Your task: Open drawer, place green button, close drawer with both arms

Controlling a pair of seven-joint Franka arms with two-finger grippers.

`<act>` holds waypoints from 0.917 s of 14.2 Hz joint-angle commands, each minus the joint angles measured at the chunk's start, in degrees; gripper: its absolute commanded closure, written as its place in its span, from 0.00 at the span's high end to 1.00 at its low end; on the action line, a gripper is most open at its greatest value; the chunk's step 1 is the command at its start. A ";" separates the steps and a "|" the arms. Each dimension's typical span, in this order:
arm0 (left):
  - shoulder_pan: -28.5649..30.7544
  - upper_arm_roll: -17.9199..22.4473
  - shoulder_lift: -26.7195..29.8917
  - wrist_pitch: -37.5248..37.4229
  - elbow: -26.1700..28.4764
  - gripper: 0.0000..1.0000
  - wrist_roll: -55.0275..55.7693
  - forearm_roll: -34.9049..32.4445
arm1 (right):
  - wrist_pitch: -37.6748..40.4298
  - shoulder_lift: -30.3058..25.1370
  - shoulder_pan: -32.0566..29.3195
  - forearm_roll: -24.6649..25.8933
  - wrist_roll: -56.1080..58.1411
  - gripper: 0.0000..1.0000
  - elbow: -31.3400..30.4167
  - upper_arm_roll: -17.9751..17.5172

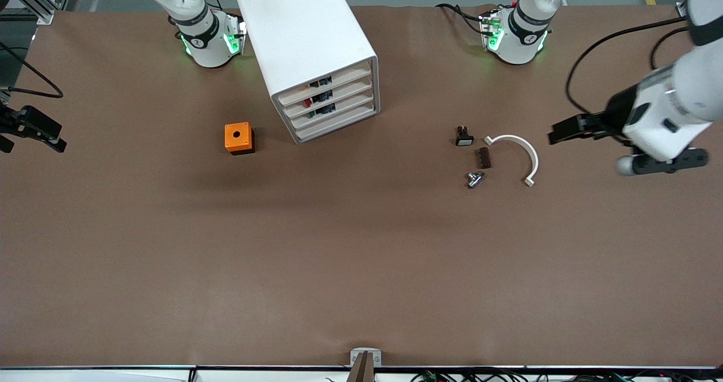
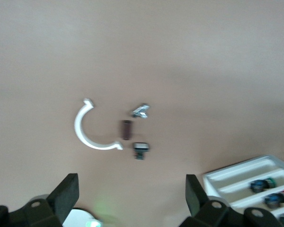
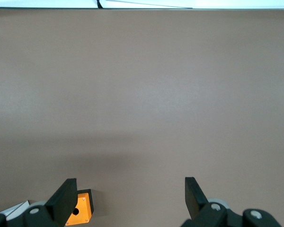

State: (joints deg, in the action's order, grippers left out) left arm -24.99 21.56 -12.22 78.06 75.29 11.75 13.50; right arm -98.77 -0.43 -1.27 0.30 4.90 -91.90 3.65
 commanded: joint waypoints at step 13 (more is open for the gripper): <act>23.75 -25.69 7.65 9.56 13.66 0.99 -3.66 -10.51 | 0.69 0.61 -0.84 0.93 0.46 1.00 1.54 -0.75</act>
State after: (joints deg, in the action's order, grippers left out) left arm -2.80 -2.25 -6.15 85.79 86.89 8.99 4.48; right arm -98.77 -0.43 -1.27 0.30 4.91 -91.83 3.62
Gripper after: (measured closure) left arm 0.004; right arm 0.000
